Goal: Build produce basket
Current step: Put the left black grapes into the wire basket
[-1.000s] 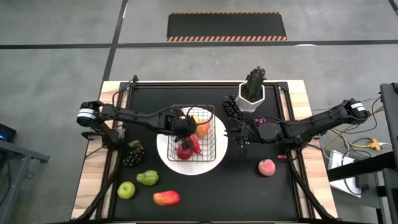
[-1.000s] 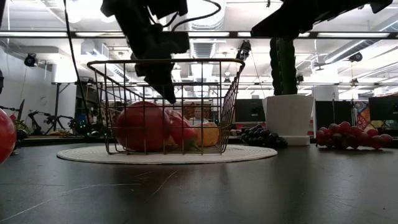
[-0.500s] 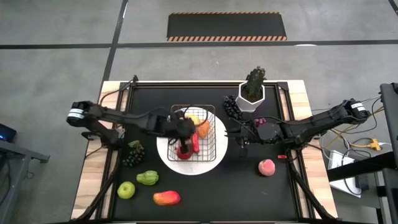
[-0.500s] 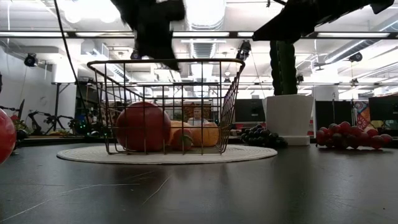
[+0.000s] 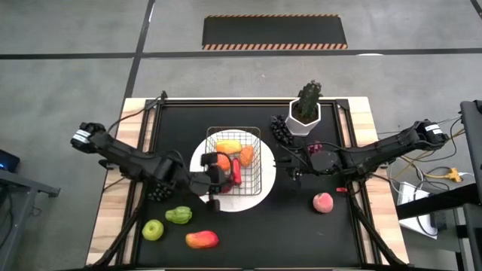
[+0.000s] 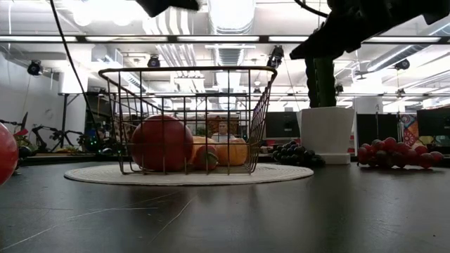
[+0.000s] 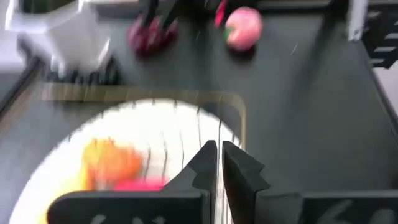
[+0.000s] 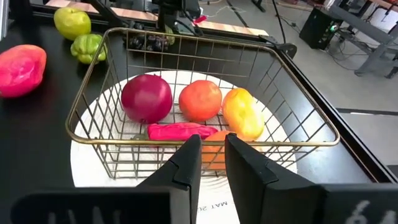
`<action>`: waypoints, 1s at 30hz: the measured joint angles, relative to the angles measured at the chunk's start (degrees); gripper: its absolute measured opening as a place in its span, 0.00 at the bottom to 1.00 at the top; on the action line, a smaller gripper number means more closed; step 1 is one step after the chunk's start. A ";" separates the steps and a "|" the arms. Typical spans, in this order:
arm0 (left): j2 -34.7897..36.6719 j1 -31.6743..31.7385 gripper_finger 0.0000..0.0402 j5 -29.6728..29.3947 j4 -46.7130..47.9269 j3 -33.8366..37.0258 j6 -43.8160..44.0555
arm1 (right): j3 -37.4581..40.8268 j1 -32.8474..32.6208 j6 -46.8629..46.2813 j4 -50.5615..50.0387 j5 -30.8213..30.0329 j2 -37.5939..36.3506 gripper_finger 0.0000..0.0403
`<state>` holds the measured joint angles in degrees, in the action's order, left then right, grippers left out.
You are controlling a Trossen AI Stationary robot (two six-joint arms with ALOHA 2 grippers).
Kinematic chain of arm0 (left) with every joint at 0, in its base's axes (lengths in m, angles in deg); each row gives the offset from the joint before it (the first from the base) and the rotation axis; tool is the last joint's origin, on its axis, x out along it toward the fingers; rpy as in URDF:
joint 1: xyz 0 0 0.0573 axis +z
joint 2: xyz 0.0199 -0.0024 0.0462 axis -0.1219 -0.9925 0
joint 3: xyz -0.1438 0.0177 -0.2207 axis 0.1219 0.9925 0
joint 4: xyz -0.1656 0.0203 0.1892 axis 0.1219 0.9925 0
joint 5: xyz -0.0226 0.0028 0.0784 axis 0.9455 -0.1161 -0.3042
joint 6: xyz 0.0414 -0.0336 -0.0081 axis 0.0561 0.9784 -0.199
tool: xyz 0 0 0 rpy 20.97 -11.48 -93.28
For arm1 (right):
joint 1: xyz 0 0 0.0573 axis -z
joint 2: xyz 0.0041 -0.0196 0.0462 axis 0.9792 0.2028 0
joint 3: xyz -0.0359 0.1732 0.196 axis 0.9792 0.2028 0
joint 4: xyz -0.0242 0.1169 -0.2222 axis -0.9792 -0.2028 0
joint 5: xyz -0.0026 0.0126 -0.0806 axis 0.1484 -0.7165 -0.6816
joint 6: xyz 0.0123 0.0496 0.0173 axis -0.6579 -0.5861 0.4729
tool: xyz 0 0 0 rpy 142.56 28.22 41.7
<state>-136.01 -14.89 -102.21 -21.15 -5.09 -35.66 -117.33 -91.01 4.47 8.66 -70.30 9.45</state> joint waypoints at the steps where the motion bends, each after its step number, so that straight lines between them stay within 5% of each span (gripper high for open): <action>1: 0.56 -0.07 0.02 0.05 2.99 -0.30 3.51 | 0.00 0.00 0.00 0.16 0.00 0.00 0.17; 6: 3.77 -0.15 0.02 4.39 19.42 -1.62 22.78 | 0.00 0.00 0.00 0.82 -0.02 -0.02 0.26; 12: 8.32 -0.36 0.02 22.45 36.53 -1.05 38.75 | 0.00 0.00 -0.29 1.58 -0.41 -0.02 0.41; 17: 10.14 -0.48 0.02 18.11 48.96 2.12 49.32 | 0.28 0.00 -1.04 1.60 -0.41 0.09 0.50; 23: 10.17 0.06 0.05 19.78 49.49 12.02 58.61 | 0.61 0.00 -1.07 1.63 -0.41 0.15 0.57; 30: 10.09 0.07 0.27 22.26 46.11 21.26 62.25 | 0.70 0.00 -1.09 1.60 -0.41 0.15 0.63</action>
<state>-125.92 -14.82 -79.95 24.97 16.17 26.59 -116.63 -91.01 3.39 10.26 -70.71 9.60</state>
